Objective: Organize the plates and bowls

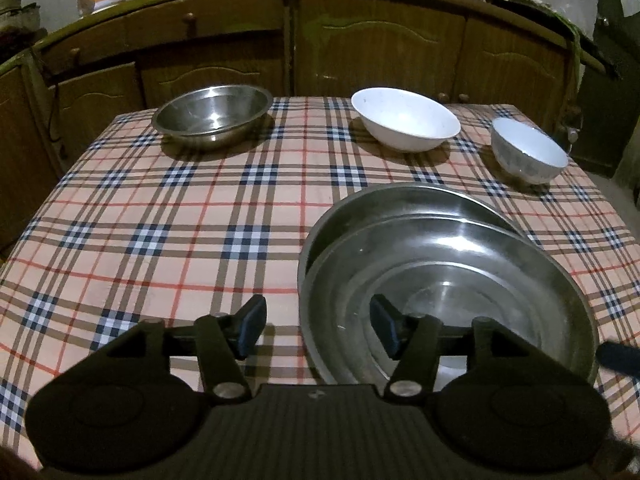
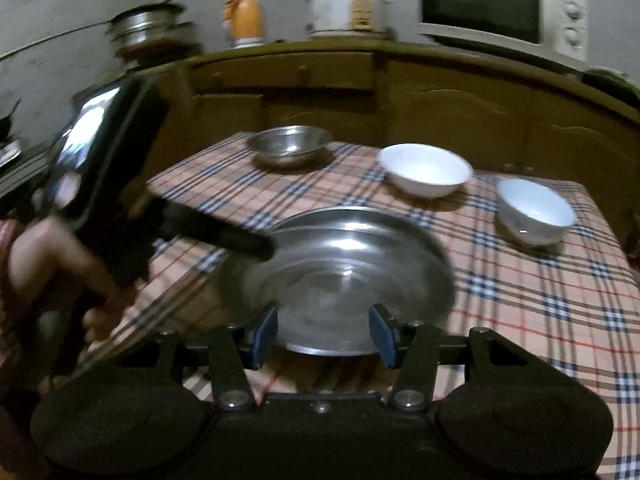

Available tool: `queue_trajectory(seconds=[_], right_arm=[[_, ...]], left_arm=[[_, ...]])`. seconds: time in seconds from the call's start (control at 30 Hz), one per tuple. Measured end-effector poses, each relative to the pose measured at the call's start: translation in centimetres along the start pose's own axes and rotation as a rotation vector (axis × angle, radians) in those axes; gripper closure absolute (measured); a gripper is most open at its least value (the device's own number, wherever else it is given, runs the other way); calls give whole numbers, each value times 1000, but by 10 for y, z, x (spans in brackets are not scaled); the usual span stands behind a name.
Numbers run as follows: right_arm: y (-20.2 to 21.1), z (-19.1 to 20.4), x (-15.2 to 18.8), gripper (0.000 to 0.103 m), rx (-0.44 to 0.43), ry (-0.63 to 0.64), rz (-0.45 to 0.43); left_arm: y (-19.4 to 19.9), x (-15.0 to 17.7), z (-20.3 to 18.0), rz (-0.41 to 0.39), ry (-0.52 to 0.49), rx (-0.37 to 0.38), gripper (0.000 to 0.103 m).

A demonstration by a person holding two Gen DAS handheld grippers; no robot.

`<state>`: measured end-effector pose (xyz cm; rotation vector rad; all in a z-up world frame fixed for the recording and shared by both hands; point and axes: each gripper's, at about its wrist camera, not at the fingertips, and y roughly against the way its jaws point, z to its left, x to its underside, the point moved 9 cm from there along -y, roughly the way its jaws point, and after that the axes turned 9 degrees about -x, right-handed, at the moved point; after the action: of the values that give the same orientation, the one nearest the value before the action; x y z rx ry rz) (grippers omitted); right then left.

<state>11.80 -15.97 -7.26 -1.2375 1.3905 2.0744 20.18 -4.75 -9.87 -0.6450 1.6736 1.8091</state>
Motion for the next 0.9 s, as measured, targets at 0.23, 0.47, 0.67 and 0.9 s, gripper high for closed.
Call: queue_trajectory(seconds=[0.23,0.47,0.67,0.9], right_arm=[[-11,8,7,37,2,56,49],[-25,0,9,35,55,82,57],[-40,-12,4,35,99,57,45],[-39,-20,5,35,113,22,26]], left_arm=[[1,0,4,-5,5,-3,43],[0,0,4,-4,4,-1,43],[0,0,4,-3,-1,-1,42],[-3,1,2,6,-5,-2,39]])
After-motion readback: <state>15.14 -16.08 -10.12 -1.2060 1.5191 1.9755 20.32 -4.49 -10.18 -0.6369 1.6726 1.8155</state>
